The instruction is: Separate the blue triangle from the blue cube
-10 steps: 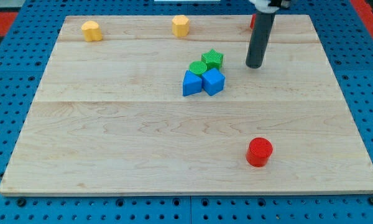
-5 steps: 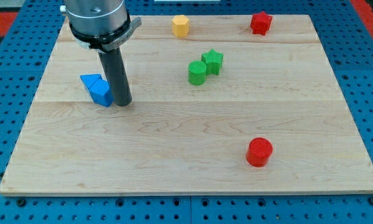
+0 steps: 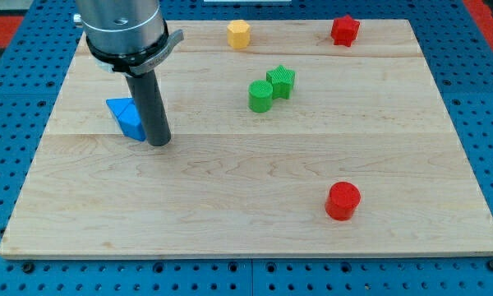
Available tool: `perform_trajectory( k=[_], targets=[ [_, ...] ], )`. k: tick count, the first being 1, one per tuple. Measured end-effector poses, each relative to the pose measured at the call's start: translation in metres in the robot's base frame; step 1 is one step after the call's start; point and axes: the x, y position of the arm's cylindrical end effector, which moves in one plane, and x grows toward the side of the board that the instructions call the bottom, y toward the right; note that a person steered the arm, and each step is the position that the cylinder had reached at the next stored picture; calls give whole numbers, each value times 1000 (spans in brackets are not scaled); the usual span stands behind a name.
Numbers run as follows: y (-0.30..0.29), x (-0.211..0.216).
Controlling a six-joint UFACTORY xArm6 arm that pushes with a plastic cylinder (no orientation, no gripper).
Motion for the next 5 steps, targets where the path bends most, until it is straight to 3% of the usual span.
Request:
perform_trajectory(
  k=[4, 5],
  targets=[
    [-20, 9],
    [-81, 30]
  ],
)
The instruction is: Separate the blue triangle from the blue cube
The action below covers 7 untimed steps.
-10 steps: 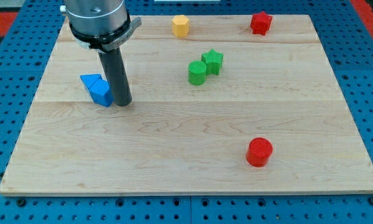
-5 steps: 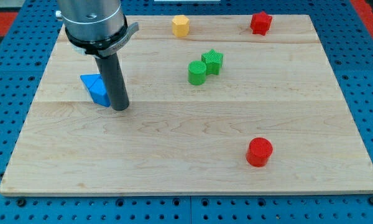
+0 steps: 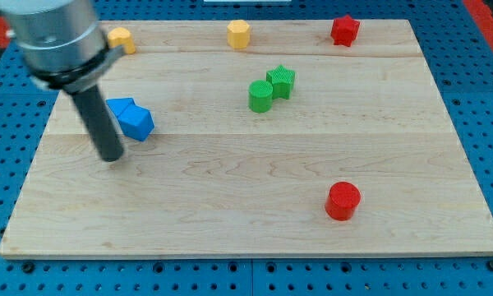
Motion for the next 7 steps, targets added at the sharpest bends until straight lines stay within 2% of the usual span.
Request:
perform_trajectory(
  k=[1, 2, 3, 4, 5, 6, 7],
  targets=[
    [-73, 1],
    [-46, -22],
    [45, -42],
    [62, -52],
    [6, -57],
    [1, -81],
    [48, -81]
  ],
)
